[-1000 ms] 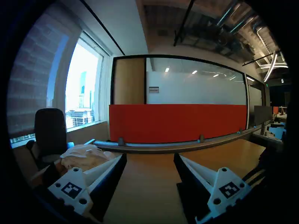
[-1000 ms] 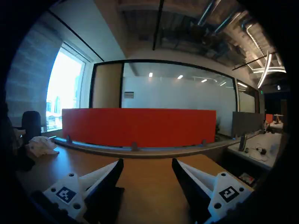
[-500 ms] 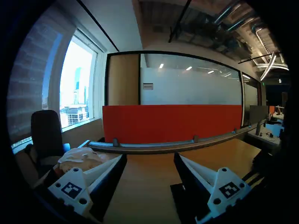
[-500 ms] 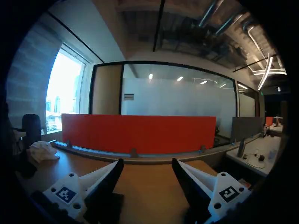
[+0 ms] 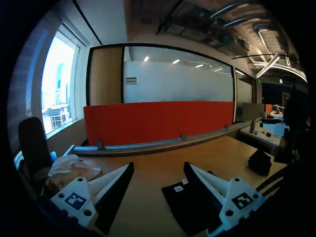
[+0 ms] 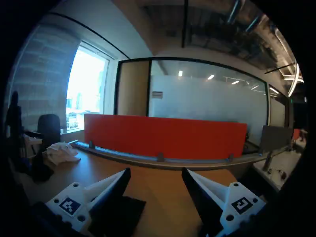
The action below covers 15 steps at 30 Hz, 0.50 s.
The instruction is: Fold towel
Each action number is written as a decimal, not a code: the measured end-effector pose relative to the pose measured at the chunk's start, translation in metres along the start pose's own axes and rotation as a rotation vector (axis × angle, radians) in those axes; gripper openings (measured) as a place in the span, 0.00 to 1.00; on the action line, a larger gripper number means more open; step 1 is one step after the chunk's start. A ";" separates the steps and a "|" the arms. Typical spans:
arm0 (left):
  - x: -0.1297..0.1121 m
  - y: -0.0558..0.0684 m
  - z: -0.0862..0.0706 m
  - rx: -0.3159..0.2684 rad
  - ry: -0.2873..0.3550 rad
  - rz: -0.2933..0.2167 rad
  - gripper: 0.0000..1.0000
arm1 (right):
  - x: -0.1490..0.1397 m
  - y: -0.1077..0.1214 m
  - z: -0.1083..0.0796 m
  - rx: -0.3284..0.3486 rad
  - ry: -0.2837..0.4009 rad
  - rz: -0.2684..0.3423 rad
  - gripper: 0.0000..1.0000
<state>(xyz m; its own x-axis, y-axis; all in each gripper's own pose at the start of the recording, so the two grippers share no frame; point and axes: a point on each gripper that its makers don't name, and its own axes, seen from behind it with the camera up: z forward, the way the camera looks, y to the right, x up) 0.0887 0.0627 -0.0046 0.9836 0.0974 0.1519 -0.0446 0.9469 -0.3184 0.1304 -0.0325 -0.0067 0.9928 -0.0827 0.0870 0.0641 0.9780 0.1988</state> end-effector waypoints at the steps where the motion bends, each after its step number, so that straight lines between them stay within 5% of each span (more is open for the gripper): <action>1: -0.001 0.002 0.000 -0.012 -0.008 0.011 0.93 | 0.000 -0.002 0.000 0.013 -0.007 -0.009 1.00; 15: -0.019 0.030 0.001 -0.160 -0.109 0.123 0.93 | -0.014 -0.037 0.001 0.198 -0.110 -0.126 1.00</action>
<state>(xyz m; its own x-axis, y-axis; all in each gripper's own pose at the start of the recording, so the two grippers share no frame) 0.0689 0.0897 -0.0161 0.9473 0.2503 0.2000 -0.1265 0.8658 -0.4841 0.1143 -0.0682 -0.0145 0.9605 -0.2327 0.1523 0.1550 0.9027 0.4015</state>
